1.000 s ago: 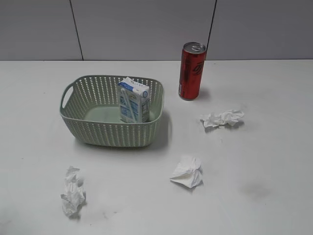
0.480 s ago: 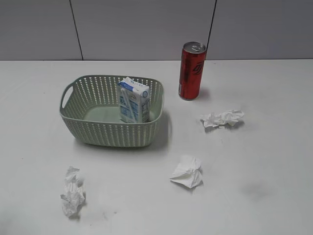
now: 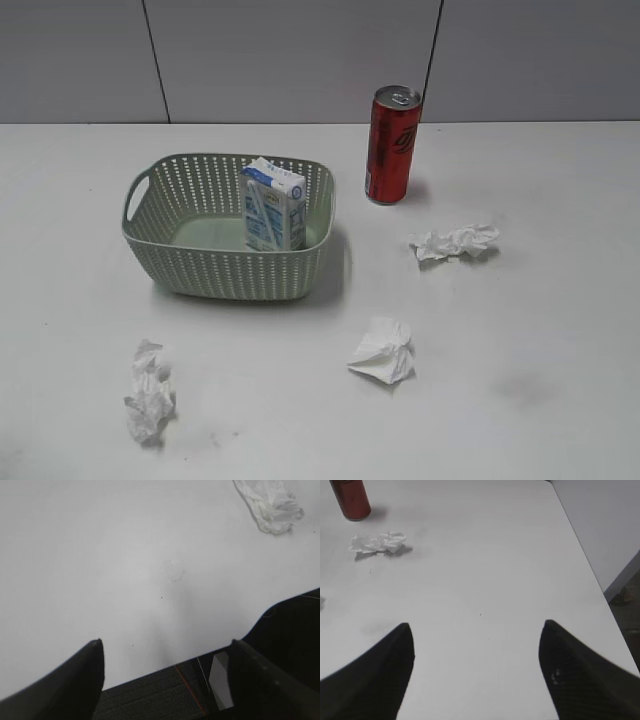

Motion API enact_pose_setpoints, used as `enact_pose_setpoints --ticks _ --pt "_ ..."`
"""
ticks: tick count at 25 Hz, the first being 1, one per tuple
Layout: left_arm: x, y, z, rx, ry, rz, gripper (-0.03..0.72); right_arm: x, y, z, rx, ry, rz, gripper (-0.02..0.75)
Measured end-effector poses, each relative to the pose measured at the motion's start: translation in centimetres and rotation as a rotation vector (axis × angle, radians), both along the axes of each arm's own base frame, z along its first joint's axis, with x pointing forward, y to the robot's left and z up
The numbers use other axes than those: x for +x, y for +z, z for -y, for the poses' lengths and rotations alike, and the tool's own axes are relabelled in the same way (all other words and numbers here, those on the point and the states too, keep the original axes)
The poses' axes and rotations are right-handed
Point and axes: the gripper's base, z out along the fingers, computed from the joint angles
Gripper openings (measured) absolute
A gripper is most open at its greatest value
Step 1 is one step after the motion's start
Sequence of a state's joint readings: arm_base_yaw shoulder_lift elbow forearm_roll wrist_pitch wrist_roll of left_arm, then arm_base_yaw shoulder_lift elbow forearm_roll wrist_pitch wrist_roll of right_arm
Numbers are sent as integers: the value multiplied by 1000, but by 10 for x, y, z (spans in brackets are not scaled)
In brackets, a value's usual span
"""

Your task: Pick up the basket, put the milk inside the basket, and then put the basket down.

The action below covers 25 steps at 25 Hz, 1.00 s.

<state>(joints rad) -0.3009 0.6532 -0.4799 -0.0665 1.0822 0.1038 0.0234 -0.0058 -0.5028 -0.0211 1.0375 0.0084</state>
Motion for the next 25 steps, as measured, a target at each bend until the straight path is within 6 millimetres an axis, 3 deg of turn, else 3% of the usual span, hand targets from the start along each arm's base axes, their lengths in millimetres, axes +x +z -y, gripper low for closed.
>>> enact_pose_setpoints --ticks 6,13,20,25 --pt "-6 4 -3 -16 16 49 566 0 0 0 1 1 0 588" --pt "-42 22 -19 -77 141 336 525 0 0 0 1 1 0 588" --pt "-80 28 -25 -93 287 613 493 0 0 0 1 1 0 588" --pt "-86 28 -25 -90 312 648 490 0 0 0 0 0 1 588"
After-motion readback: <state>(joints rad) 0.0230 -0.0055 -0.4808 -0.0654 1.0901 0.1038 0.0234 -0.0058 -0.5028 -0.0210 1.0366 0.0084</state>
